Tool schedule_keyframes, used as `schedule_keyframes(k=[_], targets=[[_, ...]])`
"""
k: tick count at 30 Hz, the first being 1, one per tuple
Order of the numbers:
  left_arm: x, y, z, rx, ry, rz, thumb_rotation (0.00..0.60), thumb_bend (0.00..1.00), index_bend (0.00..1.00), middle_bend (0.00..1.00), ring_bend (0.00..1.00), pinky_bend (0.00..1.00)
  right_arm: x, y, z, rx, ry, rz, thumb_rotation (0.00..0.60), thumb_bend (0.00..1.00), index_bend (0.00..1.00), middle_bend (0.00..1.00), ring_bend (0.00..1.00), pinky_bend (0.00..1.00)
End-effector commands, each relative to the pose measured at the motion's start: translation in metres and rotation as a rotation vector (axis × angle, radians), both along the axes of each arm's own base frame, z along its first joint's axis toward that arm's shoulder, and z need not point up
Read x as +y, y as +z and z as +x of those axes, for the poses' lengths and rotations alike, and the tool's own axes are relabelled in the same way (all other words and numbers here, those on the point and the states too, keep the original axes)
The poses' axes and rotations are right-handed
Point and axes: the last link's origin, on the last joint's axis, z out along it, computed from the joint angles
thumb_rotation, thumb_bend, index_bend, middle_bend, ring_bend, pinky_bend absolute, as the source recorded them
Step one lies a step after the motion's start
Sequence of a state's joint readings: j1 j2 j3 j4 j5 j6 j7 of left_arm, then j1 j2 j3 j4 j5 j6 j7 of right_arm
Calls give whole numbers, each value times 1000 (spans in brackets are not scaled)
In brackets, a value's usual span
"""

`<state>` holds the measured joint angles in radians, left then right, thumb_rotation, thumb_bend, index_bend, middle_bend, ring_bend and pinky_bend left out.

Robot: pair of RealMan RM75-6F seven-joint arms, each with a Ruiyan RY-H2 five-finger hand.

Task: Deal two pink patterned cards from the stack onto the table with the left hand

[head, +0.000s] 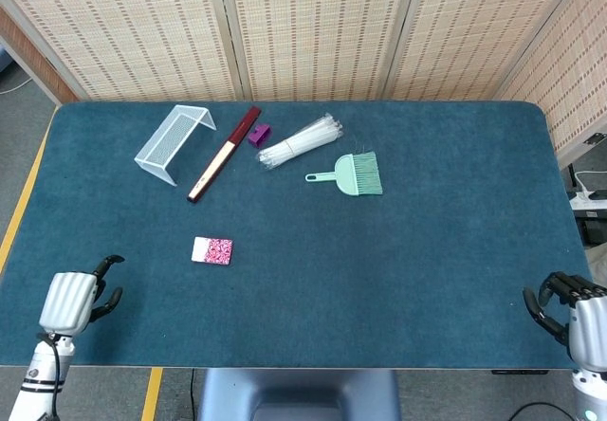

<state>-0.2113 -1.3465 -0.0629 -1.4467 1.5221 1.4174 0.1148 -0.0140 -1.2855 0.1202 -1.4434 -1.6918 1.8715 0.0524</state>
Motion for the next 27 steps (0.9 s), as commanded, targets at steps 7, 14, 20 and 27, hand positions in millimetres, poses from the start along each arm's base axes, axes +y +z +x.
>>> schedule_keyframes(k=[7,14,20,27], targets=[[48,-35,46,-27,-22,-191,600,340,103,1000,1000,1000,3,1,-2,2,2,11,600,226,758,699,732,914],[71,-56,79,-58,-17,-236,600,340,253,1000,1000,1000,3,3,-3,-2,-1,18,600,226,756,699,731,914],[80,-66,92,-54,20,-264,600,341,256,1000,1000,1000,3,3,-3,-2,2,24,600,226,755,699,731,914],[88,-89,112,-17,119,-325,600,340,221,1000,1000,1000,4,3,-3,-2,1,33,600,226,755,699,731,913]])
